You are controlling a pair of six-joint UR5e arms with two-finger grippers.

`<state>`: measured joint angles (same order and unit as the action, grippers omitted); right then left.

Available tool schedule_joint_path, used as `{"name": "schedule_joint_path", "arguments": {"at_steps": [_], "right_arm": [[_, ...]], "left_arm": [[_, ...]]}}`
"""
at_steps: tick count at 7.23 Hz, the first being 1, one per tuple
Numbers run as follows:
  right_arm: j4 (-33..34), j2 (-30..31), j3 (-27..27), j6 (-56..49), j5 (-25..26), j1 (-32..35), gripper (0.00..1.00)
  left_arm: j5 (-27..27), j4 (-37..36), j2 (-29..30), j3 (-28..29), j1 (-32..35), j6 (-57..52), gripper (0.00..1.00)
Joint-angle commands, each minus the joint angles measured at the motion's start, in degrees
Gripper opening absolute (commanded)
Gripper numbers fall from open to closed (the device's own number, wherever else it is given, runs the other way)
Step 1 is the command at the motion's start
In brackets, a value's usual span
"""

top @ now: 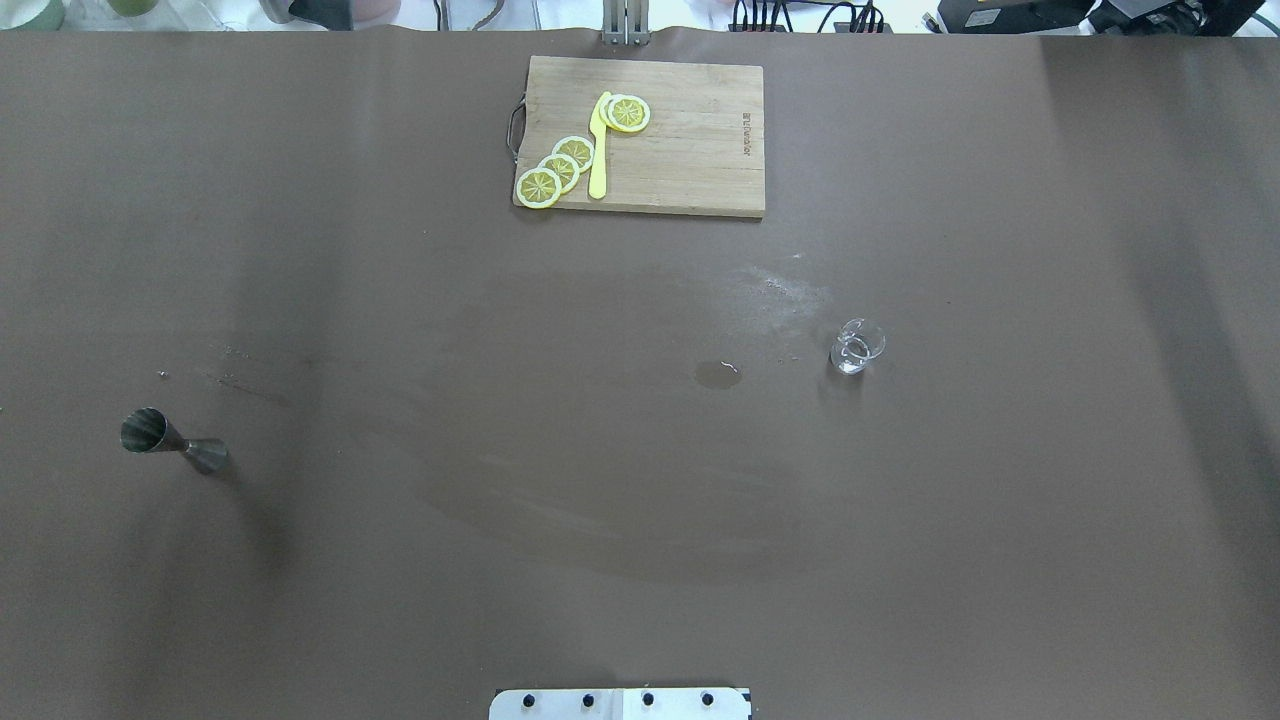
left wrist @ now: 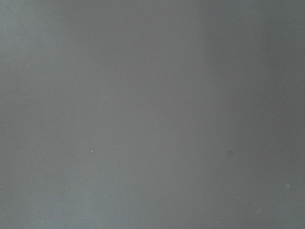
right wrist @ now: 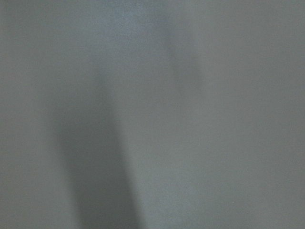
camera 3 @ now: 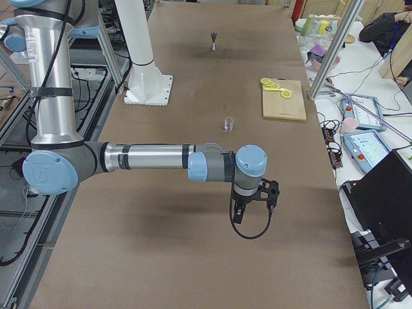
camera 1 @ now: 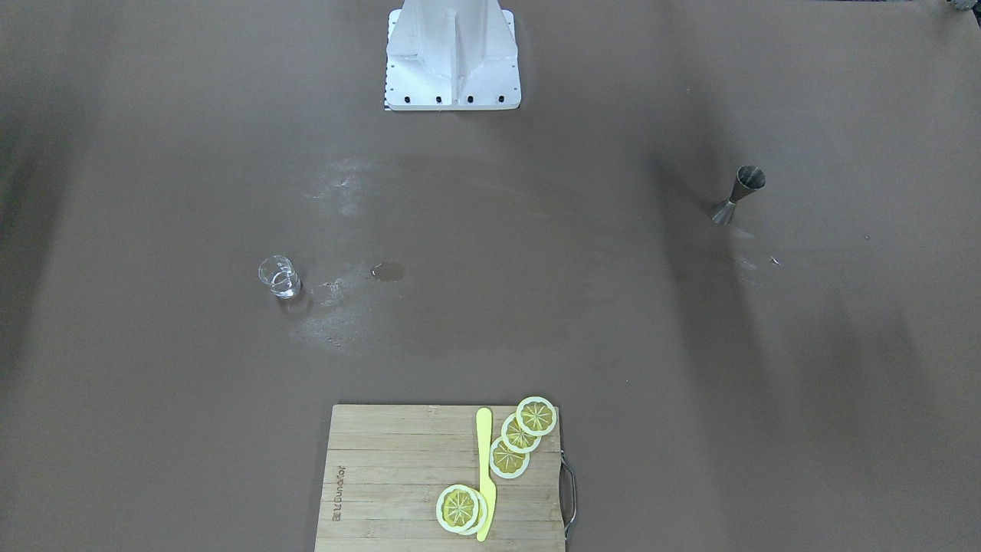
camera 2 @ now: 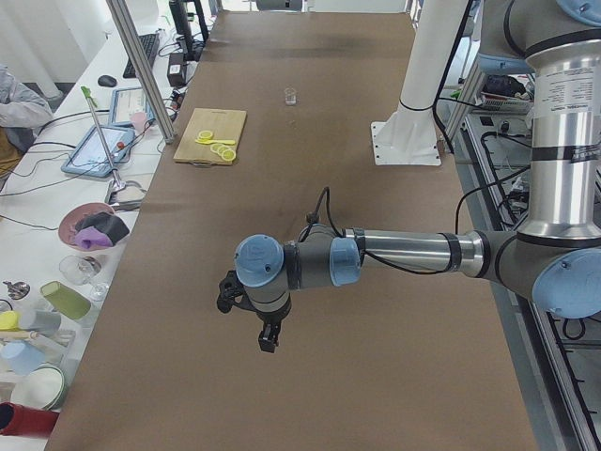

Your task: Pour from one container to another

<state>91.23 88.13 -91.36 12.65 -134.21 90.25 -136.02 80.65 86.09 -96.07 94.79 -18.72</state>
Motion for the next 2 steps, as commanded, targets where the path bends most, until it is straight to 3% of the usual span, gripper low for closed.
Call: {"name": "schedule_joint_path", "arguments": {"at_steps": [1, 2], "right_arm": [[0.0, 0.73, -0.84, 0.0, 0.0, 0.01, 1.0], [0.0, 0.73, -0.84, 0.0, 0.09, 0.01, 1.0]], "left_arm": [[-0.03, 0.03, -0.13, 0.0, 0.04, 0.0, 0.99], [-0.03, 0.03, -0.13, 0.0, 0.04, 0.0, 0.99]]}}
